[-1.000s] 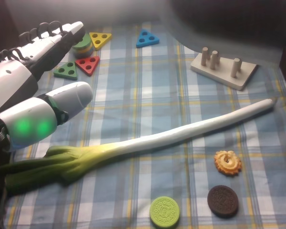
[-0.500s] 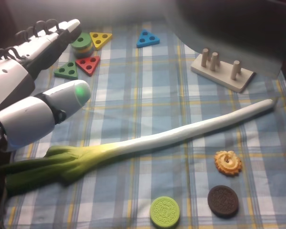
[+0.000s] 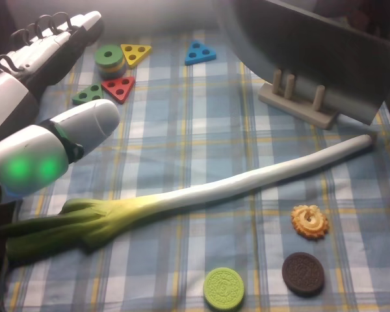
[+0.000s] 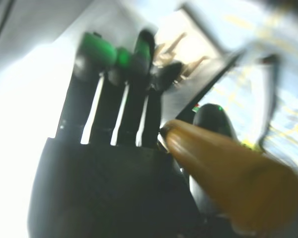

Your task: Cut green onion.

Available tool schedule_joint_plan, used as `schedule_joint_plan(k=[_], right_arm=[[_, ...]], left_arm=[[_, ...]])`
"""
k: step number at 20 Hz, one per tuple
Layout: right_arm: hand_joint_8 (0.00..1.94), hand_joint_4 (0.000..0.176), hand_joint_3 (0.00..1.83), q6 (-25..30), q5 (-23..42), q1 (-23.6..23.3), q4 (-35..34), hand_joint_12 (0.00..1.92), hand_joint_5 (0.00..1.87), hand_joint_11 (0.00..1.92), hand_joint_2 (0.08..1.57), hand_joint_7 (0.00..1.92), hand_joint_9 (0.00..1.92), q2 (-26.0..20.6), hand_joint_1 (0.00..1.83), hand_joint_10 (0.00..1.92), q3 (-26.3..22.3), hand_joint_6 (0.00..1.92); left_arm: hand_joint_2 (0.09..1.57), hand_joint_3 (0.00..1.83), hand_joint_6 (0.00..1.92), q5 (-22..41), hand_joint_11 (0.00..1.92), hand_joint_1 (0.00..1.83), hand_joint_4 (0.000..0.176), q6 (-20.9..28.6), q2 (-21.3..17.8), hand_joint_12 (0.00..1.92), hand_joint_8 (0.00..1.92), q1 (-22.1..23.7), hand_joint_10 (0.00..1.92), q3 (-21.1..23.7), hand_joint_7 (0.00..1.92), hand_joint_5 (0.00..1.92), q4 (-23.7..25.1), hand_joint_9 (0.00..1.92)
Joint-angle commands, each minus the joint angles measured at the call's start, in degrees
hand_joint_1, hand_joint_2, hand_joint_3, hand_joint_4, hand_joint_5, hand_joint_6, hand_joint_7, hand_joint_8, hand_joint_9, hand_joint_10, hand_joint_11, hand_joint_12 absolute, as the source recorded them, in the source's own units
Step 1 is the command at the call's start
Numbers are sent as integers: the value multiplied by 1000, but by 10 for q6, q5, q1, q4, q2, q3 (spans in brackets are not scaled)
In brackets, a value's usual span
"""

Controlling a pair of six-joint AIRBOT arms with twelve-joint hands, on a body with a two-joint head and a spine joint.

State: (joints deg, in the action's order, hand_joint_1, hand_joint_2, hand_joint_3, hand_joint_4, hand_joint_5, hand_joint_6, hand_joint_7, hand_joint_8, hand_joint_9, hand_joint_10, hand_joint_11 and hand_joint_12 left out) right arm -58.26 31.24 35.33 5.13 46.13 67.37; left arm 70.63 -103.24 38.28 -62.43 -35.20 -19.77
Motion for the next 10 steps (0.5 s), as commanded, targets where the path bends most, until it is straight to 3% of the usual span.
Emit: schedule_joint_plan(k=[1,2,3,4,5,7,8,10], right_arm=[[60,2,0,4,70,-2,-12,802,281,300,1280,563,628,-5,86,189,2,47],[1,19,4,4,73,-2,-14,422,169,342,1172,421,551,-5,164,15,2,1],[0,45,4,6,83,-2,-17,250,101,325,1123,370,495,-7,208,2,2,0],[0,45,4,11,92,-2,-18,250,101,325,1123,370,495,-9,208,2,2,0],[0,93,0,19,107,-2,-19,105,24,265,1073,312,392,-13,273,0,2,0],[0,155,0,27,140,-3,-21,58,0,175,1030,208,268,-20,323,0,0,0],[0,172,0,27,159,-9,-22,32,0,119,1010,113,195,-21,298,0,-2,0],[2,175,0,27,193,-13,-27,1,0,10,1016,97,85,-23,414,0,-10,0]], left_arm=[[1381,5,0,74,0,0,0,3,-5,0,0,3,0,0,0,0,11,0],[1380,3,0,77,0,0,0,3,-5,0,0,3,0,0,0,0,10,0],[1380,3,0,79,0,0,0,3,-5,0,0,3,0,-1,0,0,8,0],[1380,3,0,81,0,0,0,3,-6,0,0,3,0,-2,0,0,7,0],[1379,2,0,84,0,0,0,3,-7,0,0,3,0,-3,0,0,5,0],[1372,0,0,93,0,0,0,4,-15,0,0,5,0,-6,0,0,5,0],[1378,2,0,104,0,0,0,6,-21,0,0,6,0,-9,0,0,5,0],[1379,2,3,129,0,0,0,24,-27,0,0,6,0,-16,0,7,4,0]])
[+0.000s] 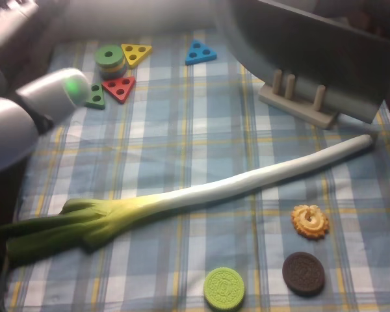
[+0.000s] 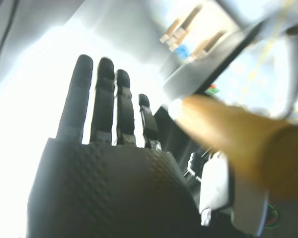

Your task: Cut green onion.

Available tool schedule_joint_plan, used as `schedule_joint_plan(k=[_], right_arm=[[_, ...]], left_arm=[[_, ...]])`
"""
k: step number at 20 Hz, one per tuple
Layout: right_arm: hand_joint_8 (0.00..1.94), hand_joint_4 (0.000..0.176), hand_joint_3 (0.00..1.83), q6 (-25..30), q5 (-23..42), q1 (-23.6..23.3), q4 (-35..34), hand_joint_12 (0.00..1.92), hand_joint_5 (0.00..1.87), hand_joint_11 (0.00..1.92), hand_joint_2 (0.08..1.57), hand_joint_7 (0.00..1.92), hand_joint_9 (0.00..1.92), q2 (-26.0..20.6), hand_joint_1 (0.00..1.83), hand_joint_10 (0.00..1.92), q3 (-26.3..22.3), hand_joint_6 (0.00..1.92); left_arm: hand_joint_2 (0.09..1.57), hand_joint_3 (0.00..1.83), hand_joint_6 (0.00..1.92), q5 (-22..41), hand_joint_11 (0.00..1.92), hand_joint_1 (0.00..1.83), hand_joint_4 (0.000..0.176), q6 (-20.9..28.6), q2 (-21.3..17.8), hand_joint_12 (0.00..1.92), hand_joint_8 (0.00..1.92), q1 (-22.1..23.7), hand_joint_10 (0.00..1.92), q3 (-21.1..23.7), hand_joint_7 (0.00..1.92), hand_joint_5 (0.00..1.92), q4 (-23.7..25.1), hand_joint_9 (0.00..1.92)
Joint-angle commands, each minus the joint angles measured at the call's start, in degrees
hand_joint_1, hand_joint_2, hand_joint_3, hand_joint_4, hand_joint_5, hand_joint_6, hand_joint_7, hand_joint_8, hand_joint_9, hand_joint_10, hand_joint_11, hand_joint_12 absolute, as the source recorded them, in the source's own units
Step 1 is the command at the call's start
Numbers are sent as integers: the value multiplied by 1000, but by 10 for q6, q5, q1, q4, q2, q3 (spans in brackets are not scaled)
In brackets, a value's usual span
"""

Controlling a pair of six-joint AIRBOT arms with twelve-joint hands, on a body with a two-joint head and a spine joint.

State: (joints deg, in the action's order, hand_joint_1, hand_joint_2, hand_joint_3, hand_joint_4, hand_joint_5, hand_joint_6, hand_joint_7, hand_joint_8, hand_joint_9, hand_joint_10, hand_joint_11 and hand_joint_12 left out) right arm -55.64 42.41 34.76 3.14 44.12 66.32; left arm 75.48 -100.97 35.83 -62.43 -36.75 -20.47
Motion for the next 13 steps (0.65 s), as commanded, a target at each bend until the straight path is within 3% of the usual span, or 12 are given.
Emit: schedule_joint_plan(k=[1,4,8,9,11,13], right_arm=[[0,176,0,1,103,-8,-14,0,0,1,1002,66,64,-12,432,0,-7,0],[2,176,4,1,175,17,-21,0,0,0,1033,62,57,-37,457,0,-43,0],[9,176,0,8,290,96,-46,34,0,90,1024,156,165,-47,364,14,-82,0],[9,165,6,22,337,126,-57,63,8,153,1082,233,228,-48,292,12,-90,1],[6,176,0,46,404,177,-70,57,38,137,1077,243,242,-49,314,10,-100,9],[6,176,0,65,471,211,-81,58,117,156,1053,288,272,-46,465,7,-108,11]], left_arm=[[1364,0,1,90,0,0,0,18,-4,0,0,6,0,-6,0,4,9,0],[1401,13,0,116,0,0,0,120,-4,0,0,6,0,-38,0,0,-8,0],[1381,1,0,167,0,0,0,345,1,0,0,-24,0,-90,0,0,13,0],[1353,0,0,183,0,0,0,381,4,0,0,-27,0,-99,0,0,16,0],[1320,0,4,199,0,158,0,405,8,0,0,-27,0,-106,0,12,22,0],[1300,0,16,222,0,360,2,438,14,0,0,-27,0,-114,0,62,32,0]])
